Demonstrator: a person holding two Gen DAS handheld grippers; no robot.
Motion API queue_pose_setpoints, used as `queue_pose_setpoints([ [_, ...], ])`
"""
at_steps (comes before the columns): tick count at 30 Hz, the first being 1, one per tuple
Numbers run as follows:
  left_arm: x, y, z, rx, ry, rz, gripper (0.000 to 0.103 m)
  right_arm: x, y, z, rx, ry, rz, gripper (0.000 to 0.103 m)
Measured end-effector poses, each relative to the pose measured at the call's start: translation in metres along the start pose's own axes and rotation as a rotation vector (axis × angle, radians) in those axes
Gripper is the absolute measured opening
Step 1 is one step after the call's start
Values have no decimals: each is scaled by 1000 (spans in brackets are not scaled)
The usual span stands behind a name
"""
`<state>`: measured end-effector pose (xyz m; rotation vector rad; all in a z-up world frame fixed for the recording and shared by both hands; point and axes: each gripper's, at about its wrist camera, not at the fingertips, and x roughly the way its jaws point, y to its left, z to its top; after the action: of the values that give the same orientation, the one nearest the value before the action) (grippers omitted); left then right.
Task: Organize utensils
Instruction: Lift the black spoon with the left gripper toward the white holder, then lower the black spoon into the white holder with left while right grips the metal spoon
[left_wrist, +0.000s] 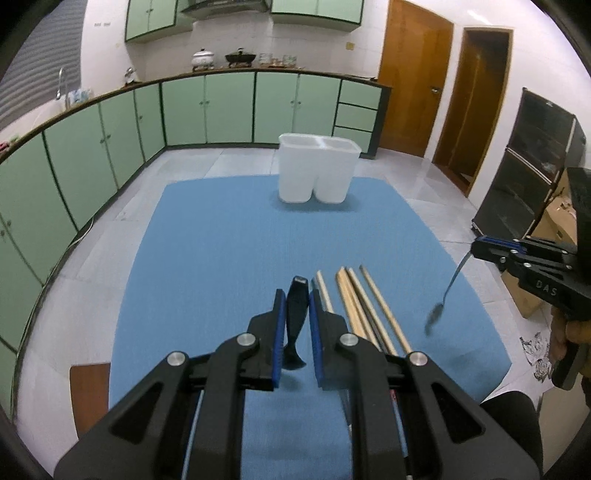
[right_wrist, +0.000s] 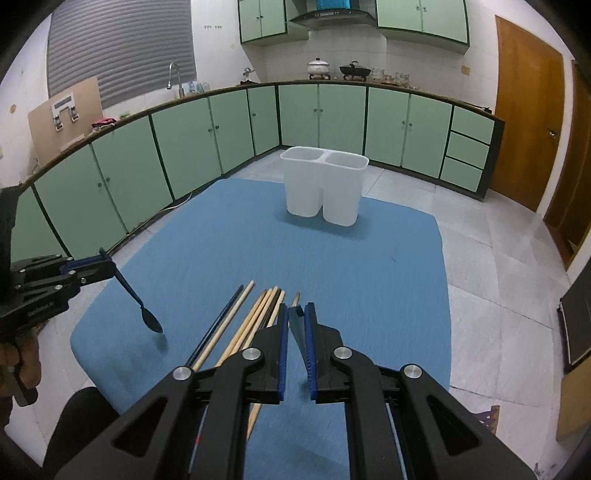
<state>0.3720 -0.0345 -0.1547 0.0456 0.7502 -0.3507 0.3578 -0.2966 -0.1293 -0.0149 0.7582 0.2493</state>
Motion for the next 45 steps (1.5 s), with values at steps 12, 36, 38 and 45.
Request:
queue_pose_setpoints([
  [12, 7, -9, 74, 43, -40, -62, 12, 2, -9, 50, -11, -14, 24, 7],
  [36, 165, -9, 278, 30, -84, -42, 12, 79, -74, 245, 62, -97, 36, 3],
  [38, 187, -6, 274, 23, -58, -47, 12, 95, -79, 232, 52, -74, 45, 3],
  [45, 231, 4, 270, 61, -5, -21, 12, 160, -49, 143, -129, 110, 178, 3],
])
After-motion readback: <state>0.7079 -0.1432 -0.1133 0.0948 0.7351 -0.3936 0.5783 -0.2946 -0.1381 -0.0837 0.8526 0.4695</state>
